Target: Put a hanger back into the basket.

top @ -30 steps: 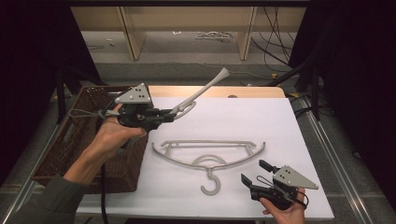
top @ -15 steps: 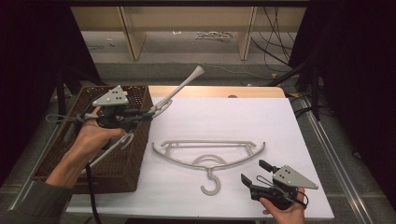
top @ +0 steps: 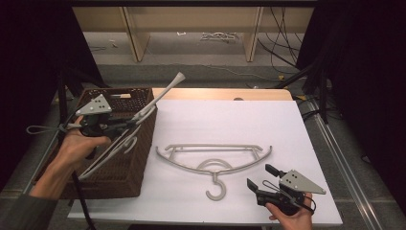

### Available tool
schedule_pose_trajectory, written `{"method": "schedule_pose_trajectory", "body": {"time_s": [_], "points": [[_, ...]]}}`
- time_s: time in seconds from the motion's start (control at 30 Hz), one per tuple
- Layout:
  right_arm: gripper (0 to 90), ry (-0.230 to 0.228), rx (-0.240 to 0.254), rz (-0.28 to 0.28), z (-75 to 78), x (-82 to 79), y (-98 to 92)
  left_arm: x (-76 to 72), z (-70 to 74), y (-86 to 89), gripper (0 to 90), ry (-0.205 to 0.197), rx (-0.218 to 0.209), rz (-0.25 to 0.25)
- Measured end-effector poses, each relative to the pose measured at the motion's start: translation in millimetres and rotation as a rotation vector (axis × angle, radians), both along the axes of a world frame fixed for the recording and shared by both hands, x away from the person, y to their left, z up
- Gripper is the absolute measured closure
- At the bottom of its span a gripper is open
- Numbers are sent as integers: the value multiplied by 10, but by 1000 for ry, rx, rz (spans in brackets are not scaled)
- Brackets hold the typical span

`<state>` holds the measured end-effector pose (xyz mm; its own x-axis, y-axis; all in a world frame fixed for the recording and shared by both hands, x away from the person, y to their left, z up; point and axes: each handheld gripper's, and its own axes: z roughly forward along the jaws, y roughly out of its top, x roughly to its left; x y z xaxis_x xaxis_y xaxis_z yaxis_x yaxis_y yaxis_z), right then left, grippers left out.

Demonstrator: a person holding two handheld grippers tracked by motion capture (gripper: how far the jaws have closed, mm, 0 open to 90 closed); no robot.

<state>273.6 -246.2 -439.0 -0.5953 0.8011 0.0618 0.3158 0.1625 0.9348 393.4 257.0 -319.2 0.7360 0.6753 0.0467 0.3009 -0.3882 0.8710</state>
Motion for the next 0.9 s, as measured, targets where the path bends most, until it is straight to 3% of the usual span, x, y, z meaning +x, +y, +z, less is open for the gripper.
{"method": "schedule_pose_trajectory", "body": {"time_s": [0.33,0.9], "points": [[202,2,11,3,-8,6,7,-35,-86,319,818,-14,21,35],[202,5,0,-4,-6,3,1,-38,-306,648,818,-30,49,78]]}}
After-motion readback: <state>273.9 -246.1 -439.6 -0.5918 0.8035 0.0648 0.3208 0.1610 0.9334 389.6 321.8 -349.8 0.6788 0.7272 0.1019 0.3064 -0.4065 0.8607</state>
